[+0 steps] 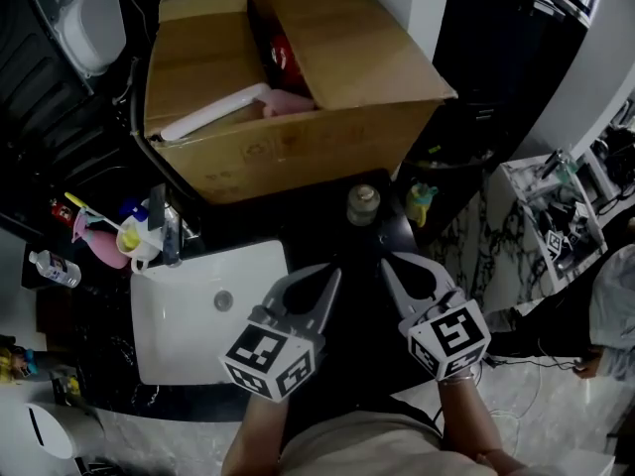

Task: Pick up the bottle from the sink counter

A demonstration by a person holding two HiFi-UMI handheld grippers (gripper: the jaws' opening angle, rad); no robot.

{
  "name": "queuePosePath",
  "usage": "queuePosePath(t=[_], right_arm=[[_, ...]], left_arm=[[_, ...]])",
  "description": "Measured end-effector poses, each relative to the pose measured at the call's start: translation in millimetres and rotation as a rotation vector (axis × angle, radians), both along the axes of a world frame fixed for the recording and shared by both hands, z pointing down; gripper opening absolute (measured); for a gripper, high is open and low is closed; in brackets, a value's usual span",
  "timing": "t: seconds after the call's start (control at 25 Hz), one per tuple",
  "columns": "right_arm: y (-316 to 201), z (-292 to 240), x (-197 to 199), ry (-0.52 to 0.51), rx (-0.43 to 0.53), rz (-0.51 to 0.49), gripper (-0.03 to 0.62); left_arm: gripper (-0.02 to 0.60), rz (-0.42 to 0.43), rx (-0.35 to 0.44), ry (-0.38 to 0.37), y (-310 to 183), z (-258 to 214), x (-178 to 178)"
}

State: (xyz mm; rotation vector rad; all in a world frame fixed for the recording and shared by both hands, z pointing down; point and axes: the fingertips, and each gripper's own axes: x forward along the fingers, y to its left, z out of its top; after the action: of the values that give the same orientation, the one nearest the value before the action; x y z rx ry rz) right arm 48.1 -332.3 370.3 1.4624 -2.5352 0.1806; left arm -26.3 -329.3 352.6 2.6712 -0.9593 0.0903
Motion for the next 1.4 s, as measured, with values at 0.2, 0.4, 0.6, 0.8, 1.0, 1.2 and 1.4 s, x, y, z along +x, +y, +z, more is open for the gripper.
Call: queuePosePath(t=[0.2, 0.4, 0.6, 0.8, 1.0, 1.2, 1.4], right_arm=[[-18.1, 6.5, -2.4, 0.017, -0.015, -0.002, 0.003], [-36.1, 17.8, -1.2, 0.032, -0.037, 0.011, 0.003], [-52.9, 36.7, 1.7, 0.052, -0.069, 0.029, 0.003], [-67.3, 54.0, 5.2, 0.079, -0.102, 0.035, 0.004], [-78.1, 72.3, 9.4, 0.092, -0.142, 0.038, 0.038], [-89.6, 84.1, 11.7, 0.092, -0.162, 0.047, 0.114], [-108.8, 91.5, 19.5, 0.104, -0.165, 0.079, 0.227]], left_arm=[[0.006, 0.008, -0.012, 0.012, -18.7, 7.1, 0.0], [0.006, -0.001, -0.026, 0.01, -36.2, 16.3, -3.0], [0.006, 0.0, -0.056, 0.013, -48.7, 29.0, -5.2], [0.006, 0.01, -0.086, 0.005, -58.8, 44.7, -2.5], [0.006, 0.034, -0.116, -0.001, -62.4, 59.8, 2.8], [0.006, 0.04, -0.129, -0.007, -71.6, 70.9, 3.5], [0.006, 0.027, -0.14, 0.006, -80.1, 78.2, 0.6]])
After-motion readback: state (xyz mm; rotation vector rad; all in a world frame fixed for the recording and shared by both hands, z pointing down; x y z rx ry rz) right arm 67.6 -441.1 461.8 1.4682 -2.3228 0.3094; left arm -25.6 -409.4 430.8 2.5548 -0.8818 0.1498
